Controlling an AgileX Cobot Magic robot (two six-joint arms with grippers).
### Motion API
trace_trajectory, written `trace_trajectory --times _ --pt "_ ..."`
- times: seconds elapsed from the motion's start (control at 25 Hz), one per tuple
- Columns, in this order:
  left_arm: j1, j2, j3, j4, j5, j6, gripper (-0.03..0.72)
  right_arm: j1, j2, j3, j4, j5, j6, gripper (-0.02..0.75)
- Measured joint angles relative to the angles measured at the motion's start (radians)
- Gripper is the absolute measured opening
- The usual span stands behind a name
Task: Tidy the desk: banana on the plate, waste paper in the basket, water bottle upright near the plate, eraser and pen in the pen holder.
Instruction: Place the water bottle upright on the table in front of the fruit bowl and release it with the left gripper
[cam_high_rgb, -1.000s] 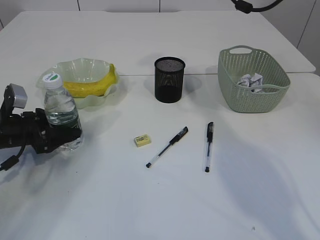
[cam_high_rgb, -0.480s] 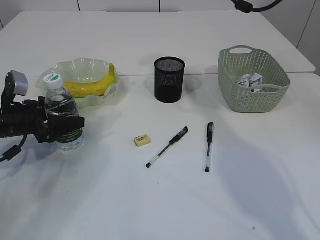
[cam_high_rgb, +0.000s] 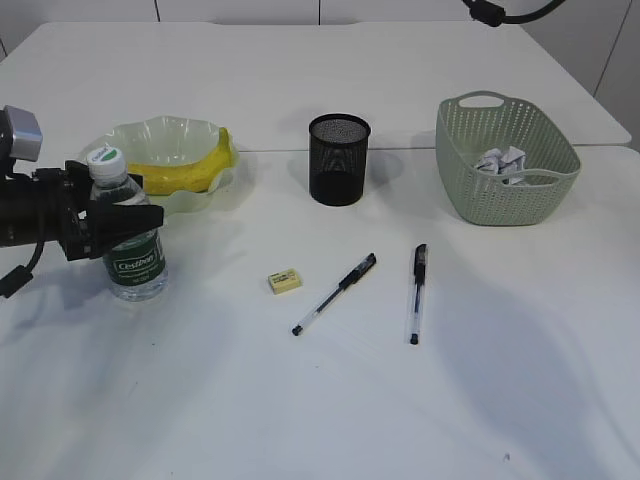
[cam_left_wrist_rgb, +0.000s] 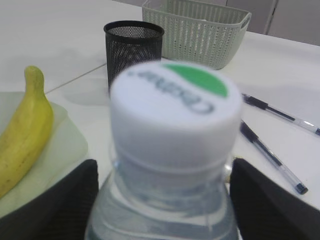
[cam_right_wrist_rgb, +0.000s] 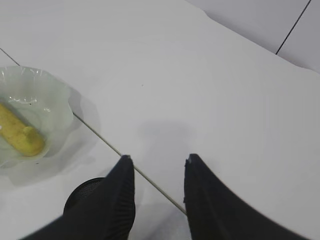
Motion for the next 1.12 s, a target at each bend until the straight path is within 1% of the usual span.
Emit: trace_trajectory --times 0.28,0.6,0.76,1.12 --pt "-0.001 -0.054 0.002 0.004 0.002 0.000 0.580 0.000 0.000 0.000 0.002 0.000 0.000 0.260" --pt "-0.001 -0.060 -0.062 0.010 0.004 -0.028 0.580 0.000 0.000 0.000 0.002 -0.001 0.000 0.260" --pt "-0.001 -0.088 -0.072 0.012 0.004 -0.038 0.580 0.000 0.000 0.000 0.004 -0.001 0.000 0.260" --pt "-0.001 -0.226 -0.080 0.020 0.007 -0.119 0.580 0.000 0.000 0.000 0.004 -0.001 0.018 0.260"
